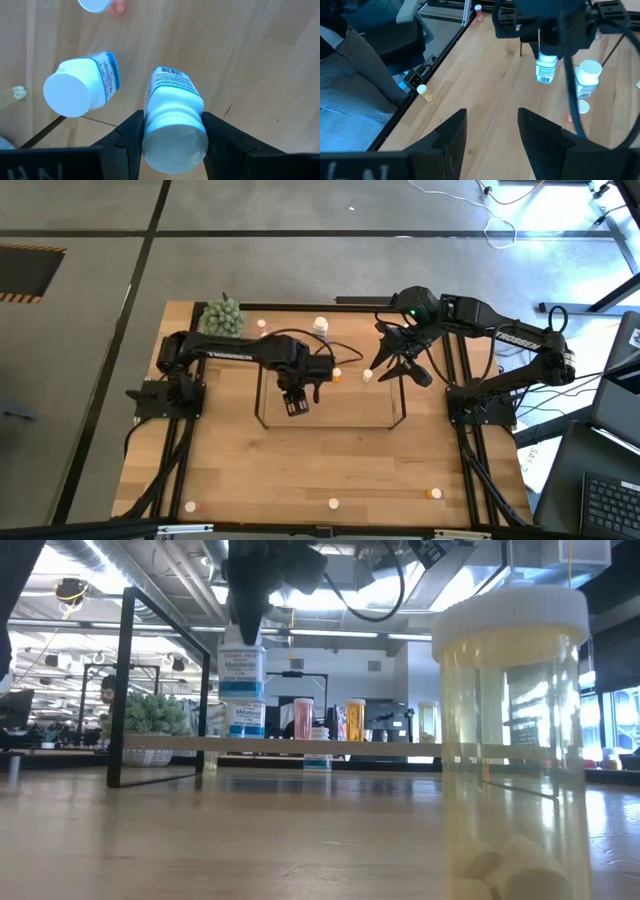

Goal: Pick and place medicine bottles onto shelf by color
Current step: Put the bottom white pill bottle on the shelf aligned with the white pill bottle

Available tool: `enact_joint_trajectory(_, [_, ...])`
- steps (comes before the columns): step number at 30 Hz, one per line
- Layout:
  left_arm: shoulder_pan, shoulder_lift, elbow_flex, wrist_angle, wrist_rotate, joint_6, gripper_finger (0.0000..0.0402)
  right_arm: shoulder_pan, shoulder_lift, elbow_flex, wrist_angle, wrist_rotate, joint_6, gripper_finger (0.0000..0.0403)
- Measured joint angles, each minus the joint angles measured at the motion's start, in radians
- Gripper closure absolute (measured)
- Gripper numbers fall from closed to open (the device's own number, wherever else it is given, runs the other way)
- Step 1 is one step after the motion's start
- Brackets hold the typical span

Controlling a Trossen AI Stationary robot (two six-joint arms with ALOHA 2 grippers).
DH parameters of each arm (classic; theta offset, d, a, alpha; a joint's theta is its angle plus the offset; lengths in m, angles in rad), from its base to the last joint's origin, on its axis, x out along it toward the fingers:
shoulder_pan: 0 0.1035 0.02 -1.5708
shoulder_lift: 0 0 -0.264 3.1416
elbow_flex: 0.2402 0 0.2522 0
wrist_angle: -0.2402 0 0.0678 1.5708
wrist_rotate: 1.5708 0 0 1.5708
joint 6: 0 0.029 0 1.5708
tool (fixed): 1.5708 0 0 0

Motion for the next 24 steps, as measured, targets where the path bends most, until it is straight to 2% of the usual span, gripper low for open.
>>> enact_joint_trajectory(24, [-0.01,-0.002,-0.171,0.112,-0.047,-0.026,0.0244,0.0,0.0,0.0,-0.002,0.001,0.0,0.0224])
